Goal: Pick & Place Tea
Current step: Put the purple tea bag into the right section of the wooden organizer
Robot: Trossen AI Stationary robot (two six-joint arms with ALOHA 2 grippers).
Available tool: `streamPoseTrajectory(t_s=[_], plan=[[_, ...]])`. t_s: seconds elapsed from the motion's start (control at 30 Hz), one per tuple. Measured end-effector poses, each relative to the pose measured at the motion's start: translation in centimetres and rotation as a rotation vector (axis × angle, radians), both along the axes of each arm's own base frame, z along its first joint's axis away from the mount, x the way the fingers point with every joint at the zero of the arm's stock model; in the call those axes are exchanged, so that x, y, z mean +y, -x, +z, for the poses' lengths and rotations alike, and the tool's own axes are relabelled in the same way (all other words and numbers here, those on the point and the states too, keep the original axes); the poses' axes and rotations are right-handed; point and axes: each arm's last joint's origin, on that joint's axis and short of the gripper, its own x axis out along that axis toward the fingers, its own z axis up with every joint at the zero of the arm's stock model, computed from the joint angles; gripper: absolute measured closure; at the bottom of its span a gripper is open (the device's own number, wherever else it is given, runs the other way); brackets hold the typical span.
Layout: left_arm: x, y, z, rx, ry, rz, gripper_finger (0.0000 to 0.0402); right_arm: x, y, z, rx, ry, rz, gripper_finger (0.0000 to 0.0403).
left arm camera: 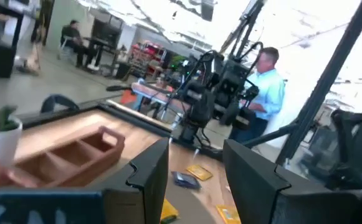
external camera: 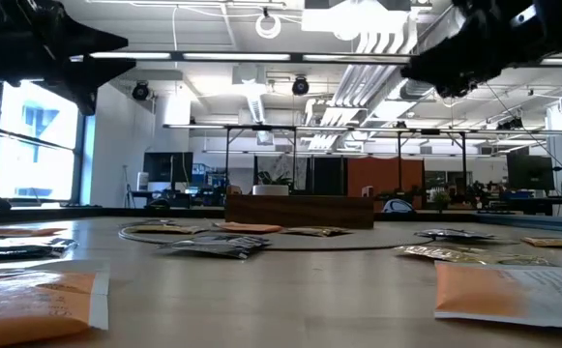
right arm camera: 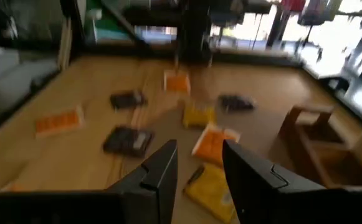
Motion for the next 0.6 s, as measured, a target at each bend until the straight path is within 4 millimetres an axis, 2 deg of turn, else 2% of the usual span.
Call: streamPoseTrajectory(t_s=[0.1,0.23,0.33,0.6], plan=[[0.0,-0.3,0.7,0.004,-0.089,0.021,0.025,0.8,-1.1,-0.6,0.183,-0.009,0.007,0.0279],[-0.1,-1.1,2.8,0.045,-0.128,0.037,0.025,2.0,-1.9,-1.3,0.359,-0.028,0.008,0.0279],[-0.2,-2.5,3.9,0.114,-0.158,0.034,0.025,3.3,-2.1,-2.9,0.465,-0.065,0.026,0.0279],[-0.4,-7.2,4.7,0.314,-0.131,0.122,0.025,6.4,-1.8,-5.7,0.538,0.089,0.017,0.0279]])
